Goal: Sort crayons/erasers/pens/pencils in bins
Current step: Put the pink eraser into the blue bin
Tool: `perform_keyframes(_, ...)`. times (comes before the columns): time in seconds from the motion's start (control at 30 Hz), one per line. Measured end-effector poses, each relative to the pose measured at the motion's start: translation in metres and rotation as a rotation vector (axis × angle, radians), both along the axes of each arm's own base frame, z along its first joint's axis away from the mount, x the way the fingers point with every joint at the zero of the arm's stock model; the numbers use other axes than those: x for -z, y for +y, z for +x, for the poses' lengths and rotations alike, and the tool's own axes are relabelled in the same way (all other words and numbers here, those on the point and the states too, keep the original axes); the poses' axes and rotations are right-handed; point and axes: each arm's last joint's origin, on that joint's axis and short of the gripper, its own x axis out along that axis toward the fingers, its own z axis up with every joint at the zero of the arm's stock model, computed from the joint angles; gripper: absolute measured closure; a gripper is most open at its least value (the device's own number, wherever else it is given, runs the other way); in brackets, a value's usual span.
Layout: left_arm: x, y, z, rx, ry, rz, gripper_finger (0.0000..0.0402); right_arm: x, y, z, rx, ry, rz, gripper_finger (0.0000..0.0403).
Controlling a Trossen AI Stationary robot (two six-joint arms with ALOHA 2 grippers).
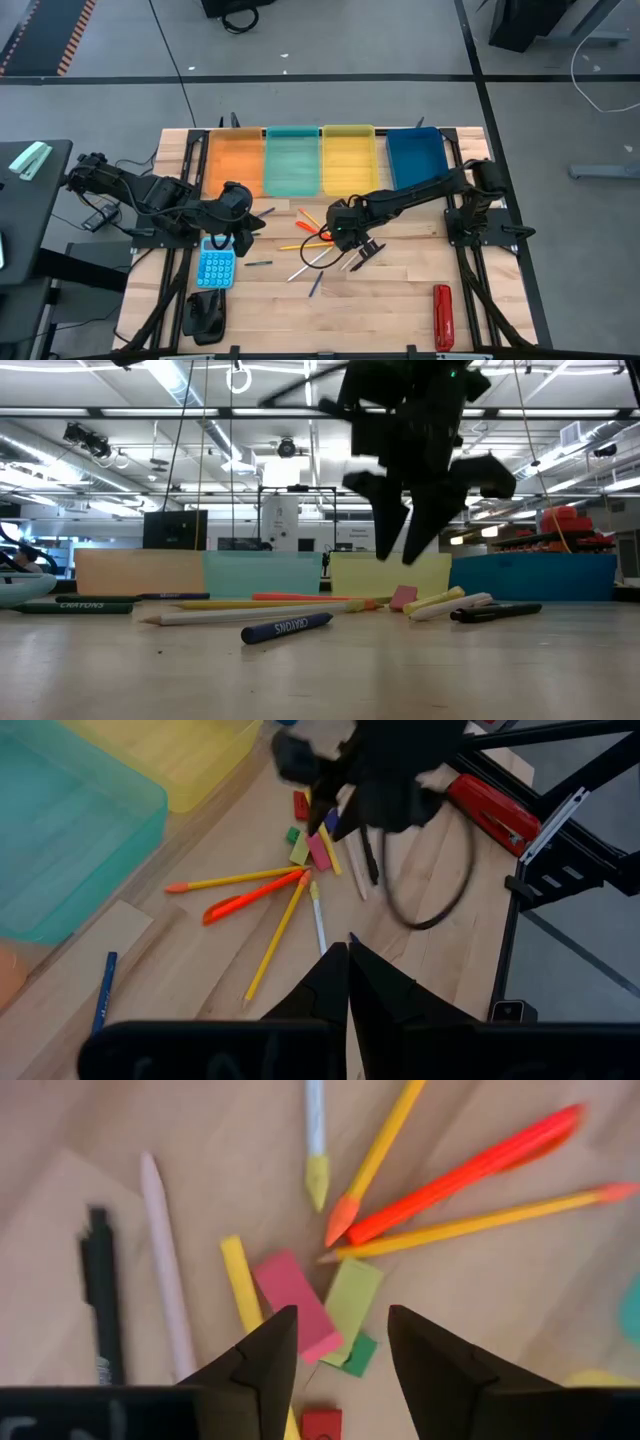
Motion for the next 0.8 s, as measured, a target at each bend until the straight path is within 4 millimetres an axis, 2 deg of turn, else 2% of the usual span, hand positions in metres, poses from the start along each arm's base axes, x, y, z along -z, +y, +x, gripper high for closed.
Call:
perform_keyframes(0.2, 0.0, 0.0, 0.0, -0.024, -0.003, -0.029, 0.0388, 0.024, -0.004, 0.003, -0.039, 0.095, 0.009, 0.0215)
perform_keyframes(0.43, 0.0, 0.0, 0.0, -0.042, -0.004, -0.05, 0.038, 0.033, -0.011, 0.001, -0.045, 0.107, 0.014, 0.0227)
perform_keyframes(0.6, 0.001, 0.0, -0.001, -0.042, 0.006, -0.045, 0.0386, 0.034, -0.016, 0.002, 0.004, 0.1, 0.023, 0.0261)
perform_keyframes(0.8, 0.002, 0.001, -0.002, -0.043, 0.024, -0.038, 0.0385, 0.034, -0.015, 0.001, 0.038, 0.104, 0.028, 0.0331)
